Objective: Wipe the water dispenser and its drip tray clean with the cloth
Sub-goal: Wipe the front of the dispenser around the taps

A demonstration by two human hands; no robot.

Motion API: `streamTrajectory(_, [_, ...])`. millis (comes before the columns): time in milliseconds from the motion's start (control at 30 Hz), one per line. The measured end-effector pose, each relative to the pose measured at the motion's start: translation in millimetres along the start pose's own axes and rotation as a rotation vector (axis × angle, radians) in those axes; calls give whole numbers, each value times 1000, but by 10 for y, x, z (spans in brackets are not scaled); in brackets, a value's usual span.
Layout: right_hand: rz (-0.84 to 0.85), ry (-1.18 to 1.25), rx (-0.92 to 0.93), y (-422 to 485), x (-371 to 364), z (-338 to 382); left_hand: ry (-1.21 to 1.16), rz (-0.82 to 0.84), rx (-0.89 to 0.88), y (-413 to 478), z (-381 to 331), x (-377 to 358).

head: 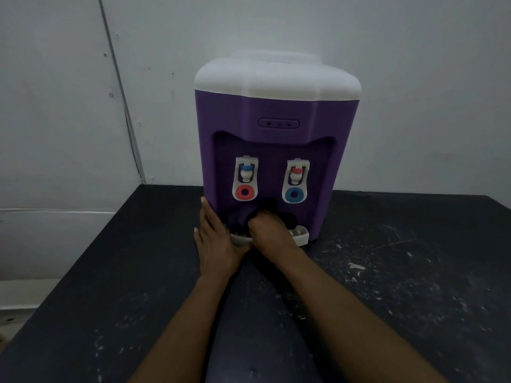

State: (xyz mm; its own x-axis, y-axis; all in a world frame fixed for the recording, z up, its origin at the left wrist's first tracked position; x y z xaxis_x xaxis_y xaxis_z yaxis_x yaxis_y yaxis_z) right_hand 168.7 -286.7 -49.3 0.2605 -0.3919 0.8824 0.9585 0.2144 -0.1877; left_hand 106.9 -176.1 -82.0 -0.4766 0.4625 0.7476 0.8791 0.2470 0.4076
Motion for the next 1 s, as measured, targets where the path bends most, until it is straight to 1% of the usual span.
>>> streamTrajectory(100, [-261,-36,194,-217,-38,-119,-43,15,23,8,14,-14])
streamTrajectory(167, [-395,116,296,-360,-32,-193,-81,24,38,21,26,-29])
streamTrajectory(200, [-429,214,332,-428,-24,-224,-95,26,39,16,30,-34])
streamTrajectory(233, [-437,296,349,-494,0,-250,-110,23,34,15,25,-34])
streamTrajectory(333, [-392,486,347,-645,81,-294,-133,5,15,15,31,-36])
streamTrajectory(400, [-393,541,335,-709,184,-317,-126,-5,9,11,32,-35])
streamTrajectory(433, [-411,517,343,-747,247,-315,-122,-13,8,9,37,-30])
streamTrajectory(500, [-471,388,367,-842,378,-293,-119,-46,-5,-3,30,-12])
streamTrajectory(567, [-526,280,407,-925,497,-244,-113,-101,-68,-41,0,27])
streamTrajectory(667, [-592,229,471,-995,646,-188,-137,-175,-215,-130,-82,124])
streamTrajectory(767, [-637,232,513,-1019,767,-159,-245,-200,-321,-214,-197,317])
streamTrajectory(833, [-621,278,571,-1038,825,-129,-320,-221,-387,-221,-276,495])
streamTrajectory(900, [-561,378,649,-1080,872,-72,-429,-223,-414,-186,-343,677])
streamTrajectory(1000, [-437,617,745,-1123,914,47,-605,-115,-313,-26,-447,942])
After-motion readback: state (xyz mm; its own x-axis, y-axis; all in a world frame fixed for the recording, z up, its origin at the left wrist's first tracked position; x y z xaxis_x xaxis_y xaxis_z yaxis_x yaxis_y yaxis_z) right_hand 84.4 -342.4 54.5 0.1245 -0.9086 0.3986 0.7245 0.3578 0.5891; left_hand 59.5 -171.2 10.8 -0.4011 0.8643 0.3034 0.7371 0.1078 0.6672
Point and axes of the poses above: each hand's wrist, its own y-axis towards the middle knuckle, its own x-axis out of the back of the hand, z = x × y, the point moved 4 cm from there along y, towards the middle knuckle, and after that the axes turned 13 degrees about y, right-handed, at the moved point
